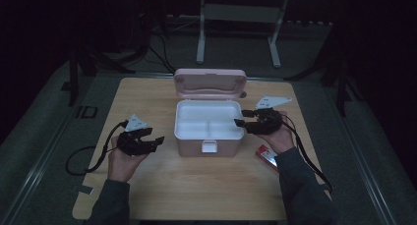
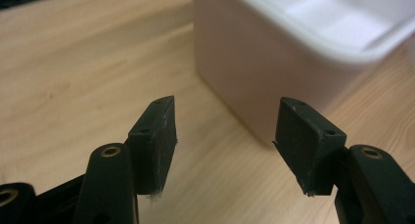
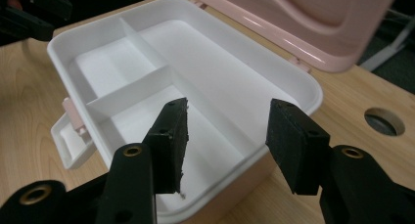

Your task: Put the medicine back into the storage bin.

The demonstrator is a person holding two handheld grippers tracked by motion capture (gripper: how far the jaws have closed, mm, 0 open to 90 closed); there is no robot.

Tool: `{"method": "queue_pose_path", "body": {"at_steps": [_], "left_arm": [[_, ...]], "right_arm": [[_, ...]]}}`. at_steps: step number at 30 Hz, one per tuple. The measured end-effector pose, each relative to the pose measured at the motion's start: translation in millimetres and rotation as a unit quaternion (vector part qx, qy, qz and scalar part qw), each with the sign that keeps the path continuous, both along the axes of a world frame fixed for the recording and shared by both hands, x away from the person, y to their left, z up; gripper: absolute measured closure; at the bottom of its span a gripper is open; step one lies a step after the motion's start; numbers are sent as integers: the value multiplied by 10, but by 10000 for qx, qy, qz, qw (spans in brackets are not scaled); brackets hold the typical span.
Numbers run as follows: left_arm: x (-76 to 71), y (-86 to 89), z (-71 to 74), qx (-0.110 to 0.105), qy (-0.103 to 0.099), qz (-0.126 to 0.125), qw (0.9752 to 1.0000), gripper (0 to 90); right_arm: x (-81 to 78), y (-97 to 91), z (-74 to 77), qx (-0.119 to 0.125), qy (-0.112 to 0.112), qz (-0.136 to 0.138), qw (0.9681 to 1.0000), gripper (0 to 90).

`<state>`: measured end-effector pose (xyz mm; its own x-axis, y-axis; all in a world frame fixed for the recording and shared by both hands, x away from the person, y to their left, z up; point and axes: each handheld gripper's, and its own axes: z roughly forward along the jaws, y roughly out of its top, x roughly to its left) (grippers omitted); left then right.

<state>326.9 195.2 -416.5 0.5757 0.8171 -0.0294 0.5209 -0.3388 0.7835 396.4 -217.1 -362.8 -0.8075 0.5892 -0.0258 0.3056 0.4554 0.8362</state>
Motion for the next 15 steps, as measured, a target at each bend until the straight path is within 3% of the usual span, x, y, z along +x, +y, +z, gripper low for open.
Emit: {"method": "queue_pose_path", "body": {"at_steps": [3,8,12,15], "left_arm": [[-51,2,-60,97,4,-10,10000,404],[-168,-66,-227,441,31,-154,9989,399],[-223,-88,-359,421,138,-308,9985,398],[-222,-88,-437,570,267,-242,9977,381]], "right_arm": [[8,31,32,-134,-89,115,9998,497],[128,190,119,-556,-189,414,9974,536],[231,321,170,-937,-171,692,9930,553],[309,420,216,-1202,-113,876,9888,551]]}}
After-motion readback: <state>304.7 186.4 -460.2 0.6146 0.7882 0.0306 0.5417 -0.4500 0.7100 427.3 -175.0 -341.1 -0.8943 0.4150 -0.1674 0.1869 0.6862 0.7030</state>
